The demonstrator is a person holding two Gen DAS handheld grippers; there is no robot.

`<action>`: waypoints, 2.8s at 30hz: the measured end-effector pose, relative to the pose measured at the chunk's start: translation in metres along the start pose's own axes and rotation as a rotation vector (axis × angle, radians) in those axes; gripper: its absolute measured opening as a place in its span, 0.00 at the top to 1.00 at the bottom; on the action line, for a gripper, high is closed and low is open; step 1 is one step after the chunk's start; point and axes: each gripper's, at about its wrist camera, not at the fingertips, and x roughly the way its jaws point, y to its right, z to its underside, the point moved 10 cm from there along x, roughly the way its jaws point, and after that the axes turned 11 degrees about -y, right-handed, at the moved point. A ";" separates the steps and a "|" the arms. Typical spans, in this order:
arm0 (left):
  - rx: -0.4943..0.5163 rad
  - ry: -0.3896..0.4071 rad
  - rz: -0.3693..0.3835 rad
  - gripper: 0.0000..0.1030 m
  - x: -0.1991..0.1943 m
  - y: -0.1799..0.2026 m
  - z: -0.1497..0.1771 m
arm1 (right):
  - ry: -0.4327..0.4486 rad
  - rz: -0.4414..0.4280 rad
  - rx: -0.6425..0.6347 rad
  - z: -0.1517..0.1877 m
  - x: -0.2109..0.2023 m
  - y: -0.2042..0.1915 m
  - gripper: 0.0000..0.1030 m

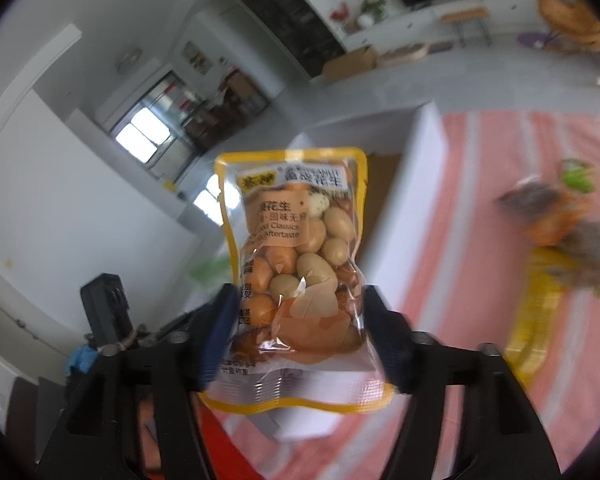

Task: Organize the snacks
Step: 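Carry the bread bag with left tool while right carries peanut bag into box, then return both open tools toward the remaining snacks on the table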

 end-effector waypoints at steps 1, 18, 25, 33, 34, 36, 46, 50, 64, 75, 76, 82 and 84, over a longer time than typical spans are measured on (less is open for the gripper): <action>0.002 0.018 -0.025 0.05 -0.002 -0.003 0.003 | -0.007 -0.003 0.002 -0.001 0.011 -0.001 0.12; 0.359 0.003 0.386 0.00 -0.045 0.236 0.105 | 0.076 0.814 0.069 0.158 -0.133 0.272 0.10; 0.513 -0.222 0.331 0.00 0.035 0.292 0.191 | 0.117 0.908 0.195 0.205 -0.187 0.331 0.10; 0.568 -0.220 0.083 0.00 0.106 0.257 0.195 | 0.087 0.848 0.245 0.223 -0.185 0.331 0.04; 0.571 -0.225 0.073 0.00 0.110 0.255 0.199 | 0.093 0.844 0.254 0.225 -0.184 0.333 0.03; 0.567 -0.245 0.077 0.00 0.117 0.253 0.206 | 0.090 0.861 0.256 0.224 -0.185 0.333 0.03; 0.605 -0.233 0.066 0.00 0.128 0.257 0.208 | 0.091 0.860 0.258 0.229 -0.184 0.334 0.03; 0.604 -0.233 0.066 0.00 0.128 0.257 0.207 | 0.091 0.860 0.258 0.228 -0.185 0.334 0.03; 0.603 -0.232 0.066 0.00 0.128 0.257 0.208 | 0.092 0.860 0.258 0.227 -0.185 0.334 0.03; 0.619 -0.239 0.071 0.00 0.119 0.250 0.215 | 0.092 0.861 0.259 0.226 -0.185 0.334 0.03; 0.624 -0.239 0.075 0.00 0.116 0.247 0.215 | 0.092 0.860 0.259 0.226 -0.185 0.334 0.03; 0.635 -0.235 0.087 0.00 0.110 0.240 0.217 | 0.092 0.860 0.259 0.226 -0.185 0.334 0.03; 0.631 -0.227 0.088 0.00 0.110 0.240 0.216 | 0.092 0.861 0.260 0.226 -0.185 0.335 0.03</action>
